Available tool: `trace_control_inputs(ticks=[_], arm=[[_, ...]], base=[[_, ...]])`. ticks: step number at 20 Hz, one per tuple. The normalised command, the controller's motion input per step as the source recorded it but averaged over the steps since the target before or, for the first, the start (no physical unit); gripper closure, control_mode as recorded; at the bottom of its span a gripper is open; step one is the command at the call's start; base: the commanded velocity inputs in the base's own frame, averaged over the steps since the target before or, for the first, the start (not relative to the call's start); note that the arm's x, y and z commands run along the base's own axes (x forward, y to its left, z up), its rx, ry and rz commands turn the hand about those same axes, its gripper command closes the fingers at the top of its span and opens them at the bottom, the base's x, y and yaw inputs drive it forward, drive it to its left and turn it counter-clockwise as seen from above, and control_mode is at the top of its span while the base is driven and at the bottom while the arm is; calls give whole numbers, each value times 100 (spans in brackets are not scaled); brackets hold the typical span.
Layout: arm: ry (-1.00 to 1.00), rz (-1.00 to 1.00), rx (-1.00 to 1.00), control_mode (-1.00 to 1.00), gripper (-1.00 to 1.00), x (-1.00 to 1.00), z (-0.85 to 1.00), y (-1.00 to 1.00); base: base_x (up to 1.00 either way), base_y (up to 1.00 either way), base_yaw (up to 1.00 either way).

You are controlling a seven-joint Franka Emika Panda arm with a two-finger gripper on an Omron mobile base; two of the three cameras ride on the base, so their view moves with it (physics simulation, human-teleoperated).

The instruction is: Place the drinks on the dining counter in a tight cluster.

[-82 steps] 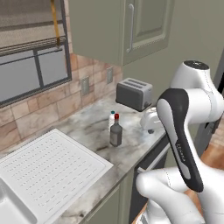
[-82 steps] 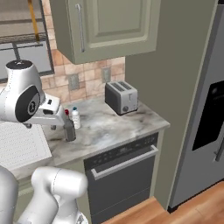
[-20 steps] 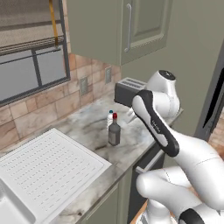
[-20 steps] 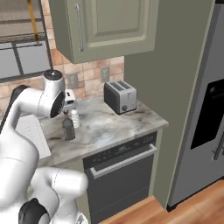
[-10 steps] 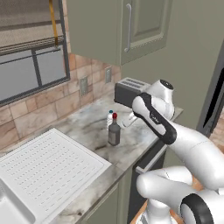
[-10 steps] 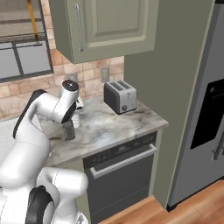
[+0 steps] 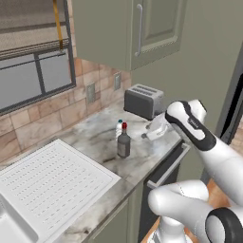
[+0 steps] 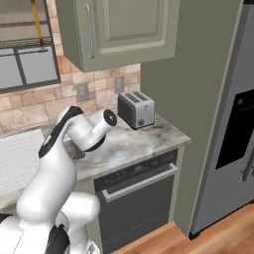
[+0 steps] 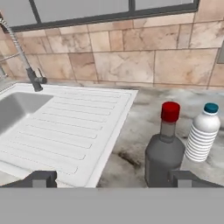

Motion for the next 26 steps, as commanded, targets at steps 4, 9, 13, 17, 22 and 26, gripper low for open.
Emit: trace_control_inputs(ticks=[4,9,13,17,22,26], arm=[[-19,14,10,-100,-100,0,0,-1],[-10,1,0,-100,-100,10,-6,1],[-4,0,0,-100,-100,20,-22,0],[0,0,0,-100,-100,18,-29,0],[0,0,0,-100,-100,8,-29,0],[0,0,0,-100,-100,7,-26,0]], base=[[0,0,0],[0,0,0],[0,0,0],[0,0,0],[0,0,0],[0,0,0]])
